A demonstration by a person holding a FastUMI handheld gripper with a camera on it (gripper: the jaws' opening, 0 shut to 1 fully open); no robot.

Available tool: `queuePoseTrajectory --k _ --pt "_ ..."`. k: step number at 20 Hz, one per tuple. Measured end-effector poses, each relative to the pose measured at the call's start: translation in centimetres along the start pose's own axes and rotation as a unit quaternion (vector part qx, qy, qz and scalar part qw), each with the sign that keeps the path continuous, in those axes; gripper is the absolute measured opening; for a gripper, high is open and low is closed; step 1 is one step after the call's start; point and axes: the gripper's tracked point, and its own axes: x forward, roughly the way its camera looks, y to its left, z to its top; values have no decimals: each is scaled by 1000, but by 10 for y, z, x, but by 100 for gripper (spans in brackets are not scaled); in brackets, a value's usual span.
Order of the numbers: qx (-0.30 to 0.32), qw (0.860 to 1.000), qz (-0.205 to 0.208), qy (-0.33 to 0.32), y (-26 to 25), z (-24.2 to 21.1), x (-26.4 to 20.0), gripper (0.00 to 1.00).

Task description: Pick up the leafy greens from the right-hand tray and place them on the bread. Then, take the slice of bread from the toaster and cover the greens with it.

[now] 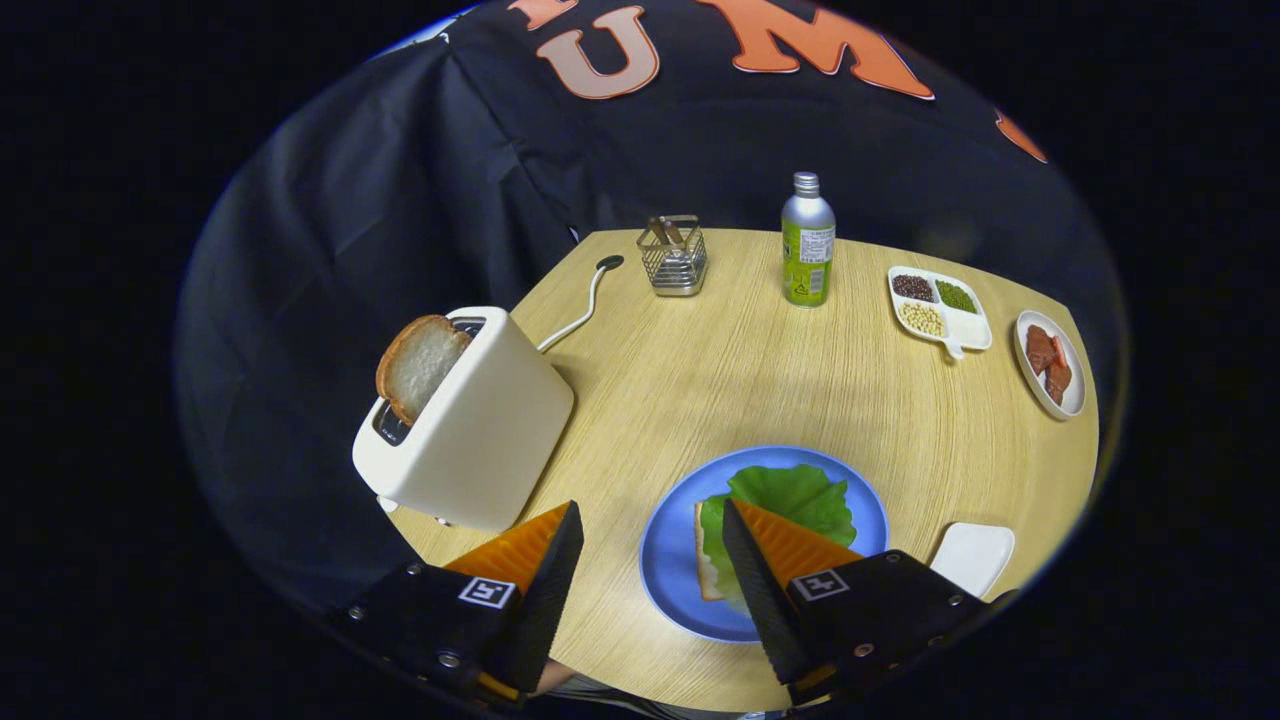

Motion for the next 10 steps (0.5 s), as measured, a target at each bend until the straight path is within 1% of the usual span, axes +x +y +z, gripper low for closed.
queuePoseTrajectory --k 4,10 --pt "1 1000 11 -1 34 20 -5 87" --pt "-13 1000 26 2 90 46 -7 86"
